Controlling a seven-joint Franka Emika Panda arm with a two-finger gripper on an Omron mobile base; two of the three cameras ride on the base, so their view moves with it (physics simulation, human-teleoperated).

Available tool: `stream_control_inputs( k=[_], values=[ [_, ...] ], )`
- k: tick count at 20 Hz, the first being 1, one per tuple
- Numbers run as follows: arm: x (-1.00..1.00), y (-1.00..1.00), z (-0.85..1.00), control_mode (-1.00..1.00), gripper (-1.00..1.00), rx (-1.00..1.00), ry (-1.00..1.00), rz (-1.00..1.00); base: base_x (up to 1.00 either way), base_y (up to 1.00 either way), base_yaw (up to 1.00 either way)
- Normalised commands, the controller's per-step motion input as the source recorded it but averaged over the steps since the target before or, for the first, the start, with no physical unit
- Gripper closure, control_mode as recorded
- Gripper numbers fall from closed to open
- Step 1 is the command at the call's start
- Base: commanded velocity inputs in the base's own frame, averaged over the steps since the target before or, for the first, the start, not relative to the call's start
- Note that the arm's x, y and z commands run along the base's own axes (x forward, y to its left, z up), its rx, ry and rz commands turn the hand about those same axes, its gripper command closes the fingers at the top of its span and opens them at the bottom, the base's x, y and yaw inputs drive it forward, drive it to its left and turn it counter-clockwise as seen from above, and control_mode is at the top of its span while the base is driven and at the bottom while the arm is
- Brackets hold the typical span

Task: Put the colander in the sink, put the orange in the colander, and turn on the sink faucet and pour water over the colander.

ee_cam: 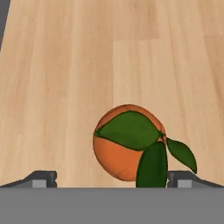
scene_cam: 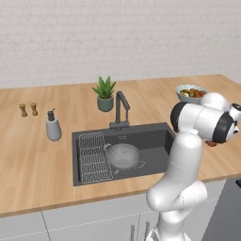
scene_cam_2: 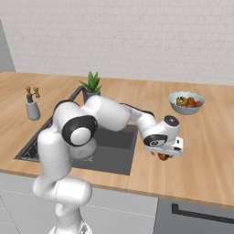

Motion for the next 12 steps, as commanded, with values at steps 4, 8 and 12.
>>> stream_control_inputs(
  k=[4, 8, 12],
  values=[
    [0.06, -0.05, -0.01, -1.00, -1.00, 0.00, 0.00, 0.00, 0.00, 0.00, 0.00],
    [0.08, -0.01, -0.01, -1.00, -1.00, 0.00, 0.00, 0.00, 0.00, 0.00, 0.00],
    [0.06, 0.00, -0.09, -1.00, -1.00, 0.00, 0.00, 0.00, 0.00, 0.00, 0.00]
  ],
)
